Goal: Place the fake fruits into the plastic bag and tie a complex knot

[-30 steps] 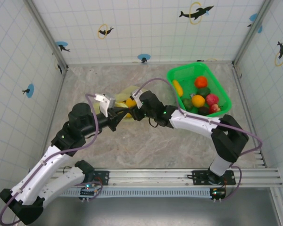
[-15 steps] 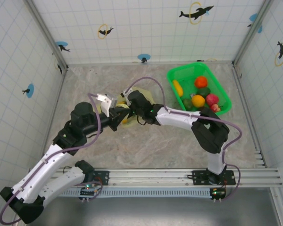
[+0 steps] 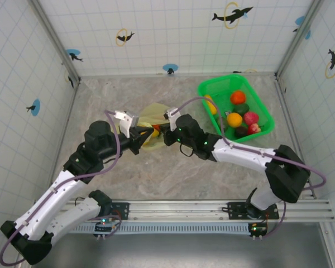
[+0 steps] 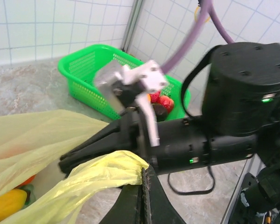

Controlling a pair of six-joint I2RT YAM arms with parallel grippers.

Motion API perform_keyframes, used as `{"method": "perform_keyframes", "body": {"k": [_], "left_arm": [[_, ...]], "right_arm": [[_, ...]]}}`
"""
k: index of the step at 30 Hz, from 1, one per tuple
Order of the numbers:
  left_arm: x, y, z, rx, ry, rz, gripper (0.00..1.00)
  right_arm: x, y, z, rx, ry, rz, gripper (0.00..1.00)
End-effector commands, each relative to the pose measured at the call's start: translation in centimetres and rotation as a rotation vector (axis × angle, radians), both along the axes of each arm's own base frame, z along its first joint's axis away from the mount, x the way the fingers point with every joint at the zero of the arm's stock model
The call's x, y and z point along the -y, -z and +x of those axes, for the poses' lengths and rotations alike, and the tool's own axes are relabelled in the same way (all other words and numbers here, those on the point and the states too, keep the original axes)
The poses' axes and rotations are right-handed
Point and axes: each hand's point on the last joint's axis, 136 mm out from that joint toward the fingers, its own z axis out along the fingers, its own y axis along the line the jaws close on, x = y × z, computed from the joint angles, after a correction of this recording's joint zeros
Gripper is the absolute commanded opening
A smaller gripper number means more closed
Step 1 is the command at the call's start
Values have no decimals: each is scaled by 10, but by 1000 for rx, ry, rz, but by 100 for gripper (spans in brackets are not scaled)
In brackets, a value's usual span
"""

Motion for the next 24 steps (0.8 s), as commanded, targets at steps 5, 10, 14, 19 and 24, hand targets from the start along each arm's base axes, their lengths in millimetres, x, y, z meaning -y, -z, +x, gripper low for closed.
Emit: {"method": "perform_keyframes", "body": {"k": [5,10,14,19,24], "left_arm": [[0,2,11,-26,-33,8,0],[5,-2,14,-21,-25,1,0],[9,-2,14,-58,-14,-25,0],[9,14,14,-77,-20,-8,0],[11,24,14,-93,-4,3,0]], "right_arm": [[24,-54,-29,92,-64,142,0],[60,-86,-26,148,15,188,0],[120,-80,12,64,234,190,17],[215,-41,55,-91,552,32,40],[272,-1,73,-215,690,-120,65]]}}
